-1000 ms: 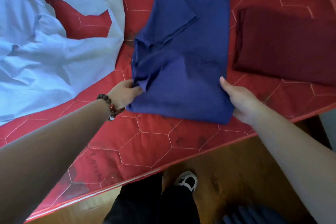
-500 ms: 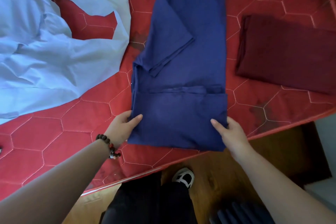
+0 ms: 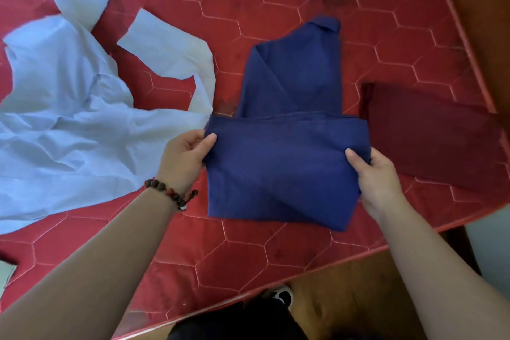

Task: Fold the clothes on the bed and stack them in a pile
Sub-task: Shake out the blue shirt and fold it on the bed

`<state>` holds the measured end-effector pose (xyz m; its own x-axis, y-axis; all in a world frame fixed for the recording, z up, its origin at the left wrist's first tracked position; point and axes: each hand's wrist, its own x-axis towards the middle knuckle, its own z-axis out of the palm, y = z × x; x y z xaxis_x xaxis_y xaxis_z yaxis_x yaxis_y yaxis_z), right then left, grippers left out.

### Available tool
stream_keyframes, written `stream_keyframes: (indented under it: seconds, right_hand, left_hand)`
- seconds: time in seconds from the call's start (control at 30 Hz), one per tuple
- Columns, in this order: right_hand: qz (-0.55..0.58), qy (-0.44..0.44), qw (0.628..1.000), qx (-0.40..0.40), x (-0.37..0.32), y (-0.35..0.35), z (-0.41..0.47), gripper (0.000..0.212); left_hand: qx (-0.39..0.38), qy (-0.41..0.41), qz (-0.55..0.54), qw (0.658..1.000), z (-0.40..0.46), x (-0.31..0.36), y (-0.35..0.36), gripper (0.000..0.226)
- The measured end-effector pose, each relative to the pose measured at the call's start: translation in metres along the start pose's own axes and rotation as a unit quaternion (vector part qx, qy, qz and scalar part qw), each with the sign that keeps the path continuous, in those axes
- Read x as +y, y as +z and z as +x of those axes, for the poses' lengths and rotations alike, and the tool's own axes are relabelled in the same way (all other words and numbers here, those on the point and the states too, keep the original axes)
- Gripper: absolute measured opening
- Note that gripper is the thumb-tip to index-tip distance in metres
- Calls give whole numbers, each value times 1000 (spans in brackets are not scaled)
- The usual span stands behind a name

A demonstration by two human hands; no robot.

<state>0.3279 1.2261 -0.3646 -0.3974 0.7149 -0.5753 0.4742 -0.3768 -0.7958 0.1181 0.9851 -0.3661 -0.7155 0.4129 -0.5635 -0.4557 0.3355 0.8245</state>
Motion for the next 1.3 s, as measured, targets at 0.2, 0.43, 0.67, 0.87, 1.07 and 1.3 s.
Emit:
stream_keyframes:
  seconds: [0.2, 0.43, 0.67, 0.87, 1.07, 1.3]
  right_hand:
    - [17, -67, 998, 8, -58, 17, 62, 13]
    - [-70, -57, 996, 2, -68, 40, 155, 8]
    - [-89, -34, 994, 49, -74, 53, 210, 16]
    - [-73, -68, 995, 22, -91, 55, 213, 11]
    - [-68, -124, 990, 27, -121, 56, 221, 7]
    - [-405, -301, 855, 117, -110, 83, 222, 44]
  left_hand:
    - [-3, 51, 15, 999, 64, 51, 12, 13]
    - [30, 38, 125, 991, 159, 42, 39, 8]
    - [84, 20, 151, 985, 203, 47, 60, 20]
    - [130, 76, 179, 972, 210, 76, 65, 17]
    - [158, 115, 181, 964, 225, 95, 62, 25]
    - [168, 265, 386, 867, 219, 78, 93, 38]
